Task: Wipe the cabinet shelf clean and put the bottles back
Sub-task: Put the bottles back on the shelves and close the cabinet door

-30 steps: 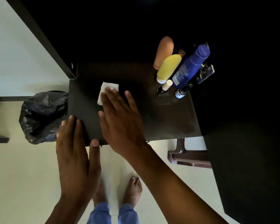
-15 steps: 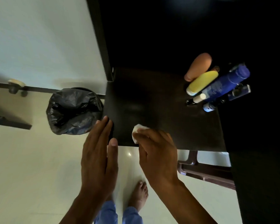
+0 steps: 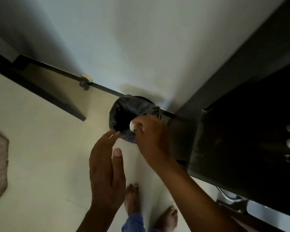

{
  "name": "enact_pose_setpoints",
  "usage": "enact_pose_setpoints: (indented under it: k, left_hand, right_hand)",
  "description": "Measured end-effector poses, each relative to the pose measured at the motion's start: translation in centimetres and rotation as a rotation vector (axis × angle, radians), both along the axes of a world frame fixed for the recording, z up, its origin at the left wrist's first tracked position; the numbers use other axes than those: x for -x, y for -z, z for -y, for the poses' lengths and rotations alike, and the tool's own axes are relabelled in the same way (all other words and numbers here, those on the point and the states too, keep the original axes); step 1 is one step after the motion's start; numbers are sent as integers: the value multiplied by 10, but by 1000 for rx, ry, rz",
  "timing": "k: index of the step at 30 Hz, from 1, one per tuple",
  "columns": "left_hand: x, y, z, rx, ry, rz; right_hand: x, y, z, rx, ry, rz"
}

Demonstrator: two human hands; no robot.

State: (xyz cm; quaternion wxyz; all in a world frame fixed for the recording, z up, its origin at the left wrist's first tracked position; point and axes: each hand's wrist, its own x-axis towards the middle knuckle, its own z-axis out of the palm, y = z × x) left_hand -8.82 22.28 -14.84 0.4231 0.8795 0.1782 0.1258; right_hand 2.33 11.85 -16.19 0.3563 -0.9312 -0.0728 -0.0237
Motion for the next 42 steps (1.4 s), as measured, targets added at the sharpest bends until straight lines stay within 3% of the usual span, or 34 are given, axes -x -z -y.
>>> enact_pose_setpoints:
  k: [5, 9, 13, 17, 22, 27, 29, 33, 38, 42]
  left_hand:
    - [-14, 8, -40, 50, -35, -28]
    - [-26, 12, -44, 78, 8, -56]
    - [-35, 14, -33, 72, 100, -68]
    - [-45, 7, -8, 99, 229, -40]
    - [-56, -15, 48, 87, 391, 20]
    - [-63, -33, 122, 113, 536, 72]
    - [-61, -40, 155, 104, 617, 76]
    - [-58, -43, 220, 120, 753, 86]
    - [-68, -30, 285, 122, 822, 53]
    - [-80, -20, 324, 24, 846, 34]
  right_hand:
    - [-55, 56, -44, 169, 36, -299]
    - [-49, 57, -38, 154, 148, -367]
    - [-4, 27, -17, 56, 170, -308]
    - [51, 5, 22, -5, 137, -95]
    - [88, -22, 98, 29, 204, -83]
    - [95, -76, 187, 25, 444, 114]
    - [100, -77, 226, -9, 544, 81]
    - [115, -74, 293, -246, 853, -167]
    - [127, -66, 334, -196, 1106, -225]
    - [116, -68, 343, -123, 1167, -159]
